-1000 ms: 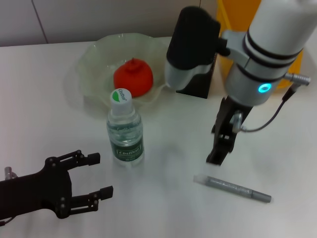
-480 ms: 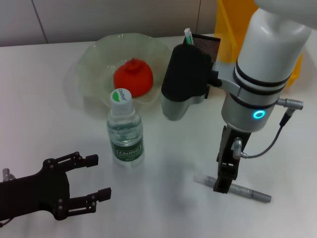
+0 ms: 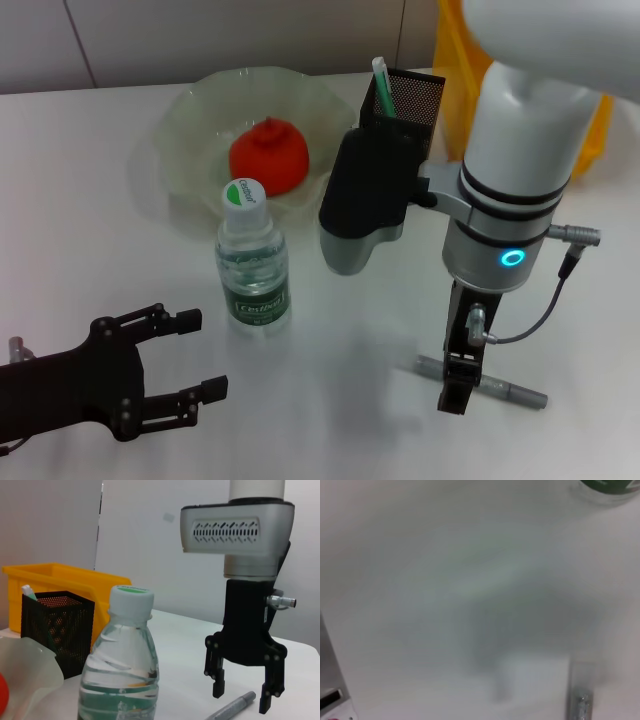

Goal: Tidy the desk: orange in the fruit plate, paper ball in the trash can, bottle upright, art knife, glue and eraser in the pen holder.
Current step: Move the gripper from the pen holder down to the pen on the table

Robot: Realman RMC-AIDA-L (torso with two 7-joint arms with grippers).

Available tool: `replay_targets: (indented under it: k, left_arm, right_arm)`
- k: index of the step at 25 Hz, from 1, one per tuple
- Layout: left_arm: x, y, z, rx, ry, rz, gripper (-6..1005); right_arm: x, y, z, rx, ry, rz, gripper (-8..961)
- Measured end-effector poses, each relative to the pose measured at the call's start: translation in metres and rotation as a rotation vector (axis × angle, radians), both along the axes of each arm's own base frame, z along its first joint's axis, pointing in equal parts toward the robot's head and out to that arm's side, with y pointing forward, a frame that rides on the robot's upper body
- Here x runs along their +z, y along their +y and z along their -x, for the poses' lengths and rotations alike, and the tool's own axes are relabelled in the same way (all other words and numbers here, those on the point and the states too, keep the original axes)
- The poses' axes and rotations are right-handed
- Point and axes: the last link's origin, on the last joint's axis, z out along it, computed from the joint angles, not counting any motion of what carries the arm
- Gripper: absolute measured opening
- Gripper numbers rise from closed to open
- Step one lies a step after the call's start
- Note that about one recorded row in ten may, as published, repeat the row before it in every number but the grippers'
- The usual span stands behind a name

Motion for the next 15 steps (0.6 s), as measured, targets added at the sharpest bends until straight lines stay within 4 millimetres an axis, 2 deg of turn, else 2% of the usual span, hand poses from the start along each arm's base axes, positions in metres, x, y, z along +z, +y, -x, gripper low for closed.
replay_targets:
  k: [15]
  left_arm:
    - [-0.001, -0.002, 0.001, 0.005, 0.0, -0.002, 808]
  right_arm:
    - [-0.012, 0.003, -0.007, 0.018, -0.047, -0.029, 696]
